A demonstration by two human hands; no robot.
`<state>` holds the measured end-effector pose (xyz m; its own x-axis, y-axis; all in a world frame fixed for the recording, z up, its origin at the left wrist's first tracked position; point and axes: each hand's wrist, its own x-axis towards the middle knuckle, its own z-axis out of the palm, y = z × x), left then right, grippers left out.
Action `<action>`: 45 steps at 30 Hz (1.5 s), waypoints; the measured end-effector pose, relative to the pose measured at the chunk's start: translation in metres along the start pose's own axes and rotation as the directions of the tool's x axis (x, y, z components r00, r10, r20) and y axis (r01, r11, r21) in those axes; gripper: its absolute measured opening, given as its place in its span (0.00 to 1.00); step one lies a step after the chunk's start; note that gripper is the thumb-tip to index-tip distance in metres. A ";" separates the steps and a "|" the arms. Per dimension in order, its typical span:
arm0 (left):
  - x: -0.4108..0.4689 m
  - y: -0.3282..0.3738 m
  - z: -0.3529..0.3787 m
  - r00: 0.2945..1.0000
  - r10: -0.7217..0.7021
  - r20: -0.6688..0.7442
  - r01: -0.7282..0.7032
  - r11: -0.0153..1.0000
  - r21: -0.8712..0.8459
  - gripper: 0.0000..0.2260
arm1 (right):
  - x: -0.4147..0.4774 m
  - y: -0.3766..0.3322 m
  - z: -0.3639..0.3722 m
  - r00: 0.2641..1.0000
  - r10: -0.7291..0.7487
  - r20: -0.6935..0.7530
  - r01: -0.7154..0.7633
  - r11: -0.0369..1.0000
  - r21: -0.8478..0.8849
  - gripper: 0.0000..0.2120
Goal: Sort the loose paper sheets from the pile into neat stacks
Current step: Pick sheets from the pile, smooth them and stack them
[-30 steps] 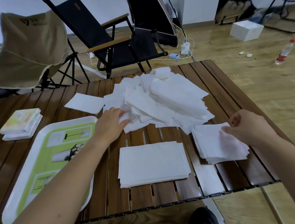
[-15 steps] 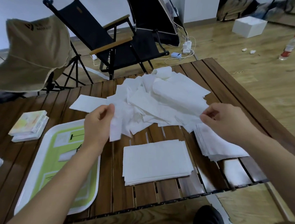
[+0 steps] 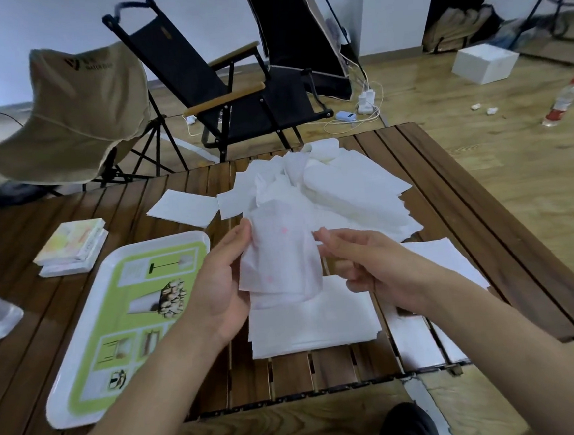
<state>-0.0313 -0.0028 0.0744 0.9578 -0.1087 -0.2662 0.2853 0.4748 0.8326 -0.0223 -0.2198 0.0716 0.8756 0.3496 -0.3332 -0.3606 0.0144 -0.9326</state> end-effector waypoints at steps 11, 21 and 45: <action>0.008 0.002 -0.017 0.983 0.173 -0.061 -0.158 0.967 0.199 0.16 | 0.001 0.004 -0.007 0.940 -0.233 -0.250 0.194 0.966 -0.172 0.11; 0.008 0.000 -0.009 0.992 0.091 -0.093 -0.077 0.987 0.137 0.15 | -0.003 0.001 -0.012 0.948 -0.234 -0.216 0.207 0.968 -0.139 0.22; 0.013 0.010 -0.012 0.964 0.151 -0.218 -0.122 0.983 0.140 0.15 | -0.010 -0.009 -0.018 0.952 -0.154 -0.265 0.170 0.985 0.040 0.09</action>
<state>-0.0161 0.0108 0.0738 0.9588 0.1570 -0.2366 0.1682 0.3573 0.9187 -0.0219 -0.2407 0.0804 0.9741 0.0825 -0.2106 -0.2190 0.1113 -0.9694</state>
